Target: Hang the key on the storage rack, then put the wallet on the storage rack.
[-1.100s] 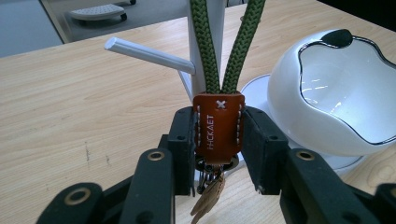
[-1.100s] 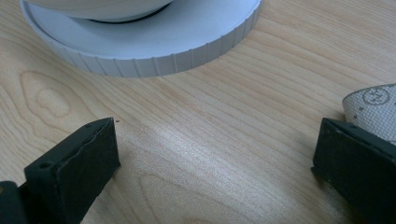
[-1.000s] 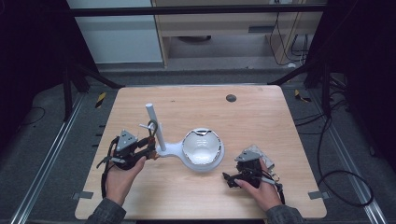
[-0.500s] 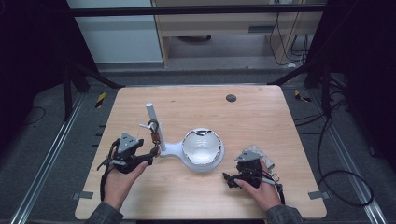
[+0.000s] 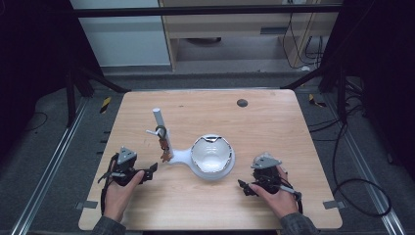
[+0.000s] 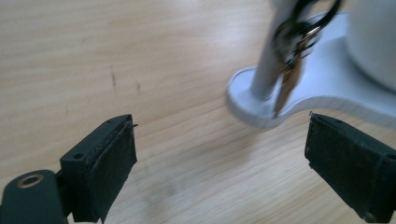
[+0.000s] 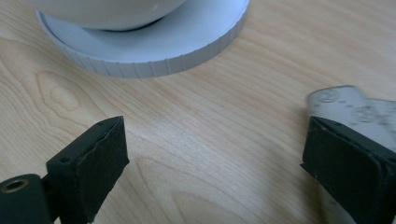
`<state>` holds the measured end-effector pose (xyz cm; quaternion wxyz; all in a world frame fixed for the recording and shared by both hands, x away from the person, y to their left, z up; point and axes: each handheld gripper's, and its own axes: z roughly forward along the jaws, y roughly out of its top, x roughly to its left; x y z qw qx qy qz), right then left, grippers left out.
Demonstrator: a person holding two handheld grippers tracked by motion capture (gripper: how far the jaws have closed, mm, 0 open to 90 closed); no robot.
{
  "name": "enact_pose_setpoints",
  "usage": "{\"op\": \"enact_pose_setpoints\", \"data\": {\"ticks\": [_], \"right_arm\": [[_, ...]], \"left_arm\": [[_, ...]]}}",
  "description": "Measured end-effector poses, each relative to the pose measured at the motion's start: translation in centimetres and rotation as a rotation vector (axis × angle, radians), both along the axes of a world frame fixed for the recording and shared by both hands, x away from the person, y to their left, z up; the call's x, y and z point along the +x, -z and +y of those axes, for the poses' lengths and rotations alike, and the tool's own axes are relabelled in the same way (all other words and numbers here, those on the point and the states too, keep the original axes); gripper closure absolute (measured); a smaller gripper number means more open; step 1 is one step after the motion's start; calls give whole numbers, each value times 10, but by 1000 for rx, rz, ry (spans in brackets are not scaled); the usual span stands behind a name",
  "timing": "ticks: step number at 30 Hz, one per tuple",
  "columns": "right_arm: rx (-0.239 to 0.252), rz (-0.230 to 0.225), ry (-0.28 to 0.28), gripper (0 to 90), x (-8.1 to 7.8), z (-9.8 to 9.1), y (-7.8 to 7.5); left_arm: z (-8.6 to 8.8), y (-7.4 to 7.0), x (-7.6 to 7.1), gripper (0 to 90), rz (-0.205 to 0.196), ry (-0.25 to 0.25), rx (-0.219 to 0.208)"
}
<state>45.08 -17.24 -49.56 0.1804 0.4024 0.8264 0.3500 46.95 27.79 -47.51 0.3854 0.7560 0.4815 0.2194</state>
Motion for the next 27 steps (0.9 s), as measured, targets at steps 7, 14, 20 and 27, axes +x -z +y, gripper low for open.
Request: {"op": "enact_pose_setpoints", "data": {"ticks": [7, 14, 20, 27], "right_arm": [[-61, -21, 41, 72, -5, -26, -36], [-93, 49, 111, 77, -2, -53, -56], [-134, 104, 107, 88, 5, -63, -61], [-136, 179, 113, 109, 15, -69, -53]], "left_arm": [[15, 14, 3, 84, 55, -9, 45], [17, 22, 4, 74, 75, -28, 83], [20, 27, 6, 66, 94, -46, 102], [21, 30, 7, 51, 97, -48, 96]]}}
